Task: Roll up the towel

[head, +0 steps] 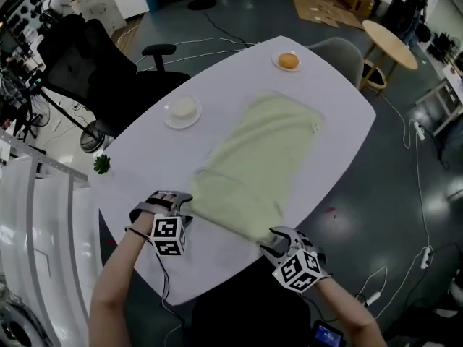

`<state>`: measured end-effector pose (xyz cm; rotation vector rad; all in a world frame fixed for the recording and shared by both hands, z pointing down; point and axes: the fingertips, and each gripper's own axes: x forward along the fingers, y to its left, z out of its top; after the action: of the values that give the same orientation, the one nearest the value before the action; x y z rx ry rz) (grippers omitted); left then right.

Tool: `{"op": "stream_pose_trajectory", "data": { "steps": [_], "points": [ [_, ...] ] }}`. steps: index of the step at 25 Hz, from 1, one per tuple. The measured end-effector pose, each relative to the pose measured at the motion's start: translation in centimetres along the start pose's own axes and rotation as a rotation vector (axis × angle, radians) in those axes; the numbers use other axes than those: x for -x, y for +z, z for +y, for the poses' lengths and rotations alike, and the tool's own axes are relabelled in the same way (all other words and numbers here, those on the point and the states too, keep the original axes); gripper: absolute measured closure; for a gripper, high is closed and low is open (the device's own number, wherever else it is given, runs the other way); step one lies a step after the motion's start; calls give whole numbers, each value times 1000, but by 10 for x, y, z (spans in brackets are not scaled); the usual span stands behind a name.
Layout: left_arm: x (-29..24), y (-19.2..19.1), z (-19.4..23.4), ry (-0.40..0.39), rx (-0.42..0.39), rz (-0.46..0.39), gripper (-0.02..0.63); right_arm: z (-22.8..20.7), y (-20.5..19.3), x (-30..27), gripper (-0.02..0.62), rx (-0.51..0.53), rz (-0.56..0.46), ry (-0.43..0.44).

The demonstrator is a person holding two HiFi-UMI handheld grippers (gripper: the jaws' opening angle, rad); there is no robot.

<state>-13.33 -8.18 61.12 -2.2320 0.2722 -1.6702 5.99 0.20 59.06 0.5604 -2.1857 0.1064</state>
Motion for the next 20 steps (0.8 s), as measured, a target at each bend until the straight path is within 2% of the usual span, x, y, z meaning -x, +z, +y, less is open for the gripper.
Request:
{"op": "stream_pose_trajectory", "data": {
  "steps": [2,7,9,10,13,15,17,20],
  "points": [
    [-7,-4,4,26,-44,17,390,5,-8,-8,374,46,33,-3],
    [-16,-10,7,10,-89,42,443,11,-18,-22,405,77,74,-5],
    [-19,-9,11,28,-121,52,518,9,-20,-24,432,76,83,-13],
    [-20,-10,12,29,-124,56,531,8,-21,-25,450,76,87,-15],
    [-22,-10,13,17,-105,60,544,6,-23,-25,464,109,89,-25],
    [-20,-9,15,19,-102,63,552,4,-21,-21,508,146,88,-48],
    [-14,-8,19,37,-108,64,554,-1,-15,-14,548,177,81,-72],
    [-3,-5,27,70,-116,56,555,-9,-5,-1,557,191,66,-94]
  ]
}}
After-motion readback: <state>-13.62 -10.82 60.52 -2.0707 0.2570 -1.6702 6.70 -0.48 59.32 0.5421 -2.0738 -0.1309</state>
